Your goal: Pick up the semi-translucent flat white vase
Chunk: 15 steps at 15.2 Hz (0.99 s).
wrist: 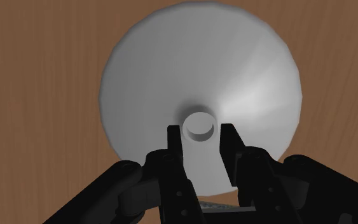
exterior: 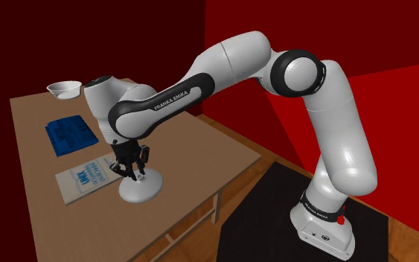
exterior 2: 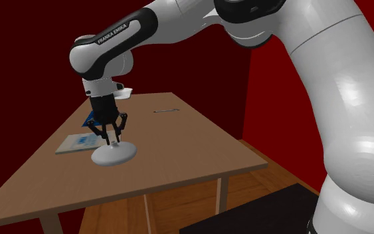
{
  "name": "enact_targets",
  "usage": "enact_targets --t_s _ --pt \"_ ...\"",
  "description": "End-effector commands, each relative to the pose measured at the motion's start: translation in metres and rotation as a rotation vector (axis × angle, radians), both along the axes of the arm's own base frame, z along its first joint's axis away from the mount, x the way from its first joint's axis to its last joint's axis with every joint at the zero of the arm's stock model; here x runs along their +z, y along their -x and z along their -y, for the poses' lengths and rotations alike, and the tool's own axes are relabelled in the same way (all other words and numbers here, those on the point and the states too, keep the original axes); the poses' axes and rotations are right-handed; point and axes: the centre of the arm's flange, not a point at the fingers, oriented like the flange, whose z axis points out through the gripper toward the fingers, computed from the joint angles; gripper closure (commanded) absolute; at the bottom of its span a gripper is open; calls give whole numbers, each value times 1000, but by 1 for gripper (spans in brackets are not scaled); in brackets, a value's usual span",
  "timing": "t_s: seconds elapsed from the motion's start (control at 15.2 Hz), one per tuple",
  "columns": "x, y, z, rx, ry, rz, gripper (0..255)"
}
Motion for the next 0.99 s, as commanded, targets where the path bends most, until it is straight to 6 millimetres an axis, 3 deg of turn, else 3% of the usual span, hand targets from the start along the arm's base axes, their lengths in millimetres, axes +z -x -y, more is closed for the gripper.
enact_targets --t_s 0.0,0.2,0.92 --pt "0 0 0 0 0 -1 255" --pt "0 0 0 0 0 -1 255" --pt "58 0 0 0 0 -1 255"
